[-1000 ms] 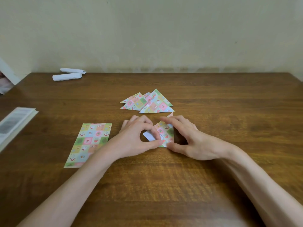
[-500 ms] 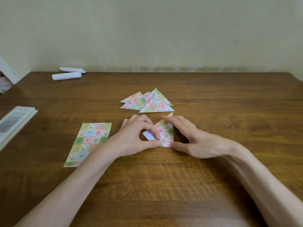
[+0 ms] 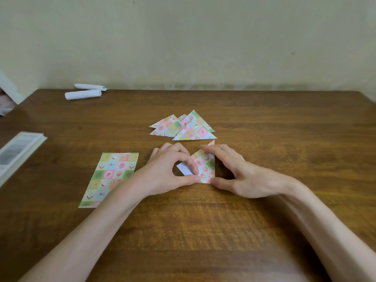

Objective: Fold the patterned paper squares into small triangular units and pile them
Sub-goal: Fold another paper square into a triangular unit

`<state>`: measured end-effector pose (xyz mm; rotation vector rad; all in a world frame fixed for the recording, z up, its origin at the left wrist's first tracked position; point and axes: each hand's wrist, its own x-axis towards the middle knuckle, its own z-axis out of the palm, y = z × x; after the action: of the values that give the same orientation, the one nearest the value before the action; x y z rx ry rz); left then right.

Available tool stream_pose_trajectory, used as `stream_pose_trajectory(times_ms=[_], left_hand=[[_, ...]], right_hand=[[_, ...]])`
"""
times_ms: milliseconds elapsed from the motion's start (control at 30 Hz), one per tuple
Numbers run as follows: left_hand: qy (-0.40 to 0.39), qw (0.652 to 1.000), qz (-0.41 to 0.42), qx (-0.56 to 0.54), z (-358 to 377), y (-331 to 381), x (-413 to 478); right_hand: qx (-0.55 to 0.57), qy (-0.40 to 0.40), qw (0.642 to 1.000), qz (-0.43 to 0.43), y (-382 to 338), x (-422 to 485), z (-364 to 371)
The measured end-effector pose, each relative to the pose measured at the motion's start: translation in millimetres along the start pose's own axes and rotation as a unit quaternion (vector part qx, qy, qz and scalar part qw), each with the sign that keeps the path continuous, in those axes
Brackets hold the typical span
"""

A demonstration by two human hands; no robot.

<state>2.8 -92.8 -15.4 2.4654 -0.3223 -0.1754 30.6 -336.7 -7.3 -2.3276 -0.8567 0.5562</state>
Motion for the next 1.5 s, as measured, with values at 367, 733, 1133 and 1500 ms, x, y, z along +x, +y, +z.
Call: stream_pose_trajectory(times_ms=[367,733,1133,1500], left_hand=[[0.015,0.998,0.026,0.048,1.2,1.1,-3.2],[0.084,0.991,0.061,0.081,1.7,-0.8,-4.4],[0.118,0.981,0.103,0.111,10.2,-1.8,-5.7],[0.115,0.979,0.139,0.097,12.4,-7.0,-5.0]], right_hand=[[0.057,0.050,0.997,0.014,1.6,7.0,5.6],[0.017,0.254,0.967,-0.011,5.8,6.3,6.3],[-0.054,0.267,0.962,0.014,2.6,6.3,15.9],[-0.121,0.302,0.945,0.030,-8.8,1.7,11.0]])
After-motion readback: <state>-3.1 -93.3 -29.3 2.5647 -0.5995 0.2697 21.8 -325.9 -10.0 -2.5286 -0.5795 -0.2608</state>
